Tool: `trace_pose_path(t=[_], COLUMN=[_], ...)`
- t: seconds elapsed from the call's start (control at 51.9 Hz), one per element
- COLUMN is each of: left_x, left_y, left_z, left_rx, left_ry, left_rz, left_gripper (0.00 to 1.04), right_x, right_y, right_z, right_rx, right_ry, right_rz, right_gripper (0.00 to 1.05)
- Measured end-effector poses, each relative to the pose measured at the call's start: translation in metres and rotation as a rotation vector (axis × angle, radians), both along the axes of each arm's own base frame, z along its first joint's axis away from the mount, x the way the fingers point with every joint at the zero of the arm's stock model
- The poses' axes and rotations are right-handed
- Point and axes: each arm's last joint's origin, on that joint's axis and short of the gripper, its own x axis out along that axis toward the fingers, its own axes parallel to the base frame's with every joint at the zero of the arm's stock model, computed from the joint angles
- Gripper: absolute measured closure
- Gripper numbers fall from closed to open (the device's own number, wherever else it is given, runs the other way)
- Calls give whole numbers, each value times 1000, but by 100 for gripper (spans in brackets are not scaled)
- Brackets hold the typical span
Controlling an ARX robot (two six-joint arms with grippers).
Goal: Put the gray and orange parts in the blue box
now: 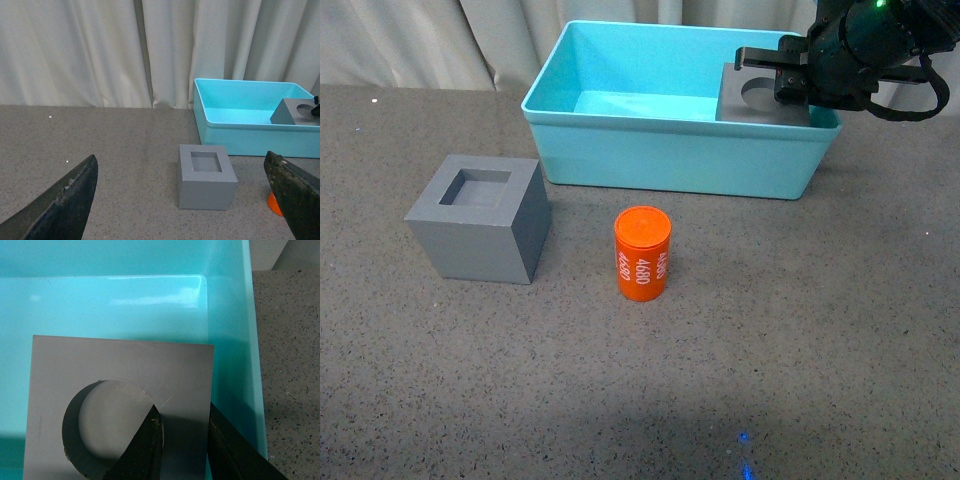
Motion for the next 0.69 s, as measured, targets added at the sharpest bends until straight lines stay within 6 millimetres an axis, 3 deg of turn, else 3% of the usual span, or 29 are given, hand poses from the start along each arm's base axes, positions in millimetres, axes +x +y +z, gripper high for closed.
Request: trace_pose_path(t=[0.173, 0.25, 0.366, 0.481, 0.616, 0.693], left_x=[0, 0, 0, 0, 0, 0], left_y=[0, 0, 0, 0, 0, 0], left_z=[0, 0, 0, 0, 0, 0], left_rx=[0, 0, 0, 0, 0, 0], left_ry=[0, 0, 0, 0, 0, 0], left_rz=[0, 0, 0, 0, 0, 0], left_gripper=[7, 7, 7, 7, 7, 7], right_x=[-5, -21, -63, -105, -163, -177], right_y=[-1, -2, -7, -14, -23, -26], right_z=[12, 26, 57, 71, 55, 48], right_rx=[30, 58, 108, 101, 85, 61], right_ry=[-87, -156, -239, -285, -242, -224], right_rz=[20, 73, 195, 230, 252, 244], right_gripper=[52, 36, 11, 10, 10, 10])
